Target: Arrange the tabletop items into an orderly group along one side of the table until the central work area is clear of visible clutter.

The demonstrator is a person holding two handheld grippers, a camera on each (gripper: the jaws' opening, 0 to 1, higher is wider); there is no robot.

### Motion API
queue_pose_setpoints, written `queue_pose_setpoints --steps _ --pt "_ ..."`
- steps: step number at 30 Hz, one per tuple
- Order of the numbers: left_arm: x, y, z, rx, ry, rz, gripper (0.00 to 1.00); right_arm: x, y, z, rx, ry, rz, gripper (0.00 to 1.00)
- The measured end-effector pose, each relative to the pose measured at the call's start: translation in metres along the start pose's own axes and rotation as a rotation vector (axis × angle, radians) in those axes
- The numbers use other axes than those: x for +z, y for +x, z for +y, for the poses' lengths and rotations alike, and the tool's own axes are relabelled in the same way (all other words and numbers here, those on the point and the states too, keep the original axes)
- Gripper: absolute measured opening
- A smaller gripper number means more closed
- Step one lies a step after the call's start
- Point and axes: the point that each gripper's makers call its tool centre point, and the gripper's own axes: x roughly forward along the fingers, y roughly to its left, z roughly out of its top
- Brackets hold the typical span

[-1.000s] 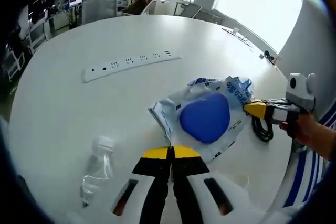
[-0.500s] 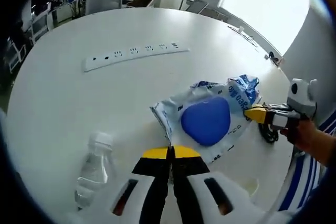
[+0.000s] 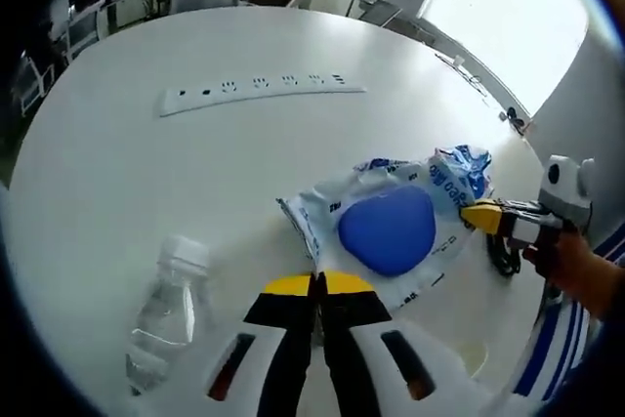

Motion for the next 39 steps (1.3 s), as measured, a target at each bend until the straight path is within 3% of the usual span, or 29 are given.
queue_pose_setpoints --steps 22,39 --pt "0.003 -0.007 0.004 0.001 -0.009 -0.047 0.08 0.003 -0.008 0.002 -0.023 -0.032 -0.006 0.1" --pt "0.006 -0.021 -0.001 -0.017 0.003 -0.074 0.19 0.007 -0.023 0.008 -0.034 -0.044 -0.021 0.14"
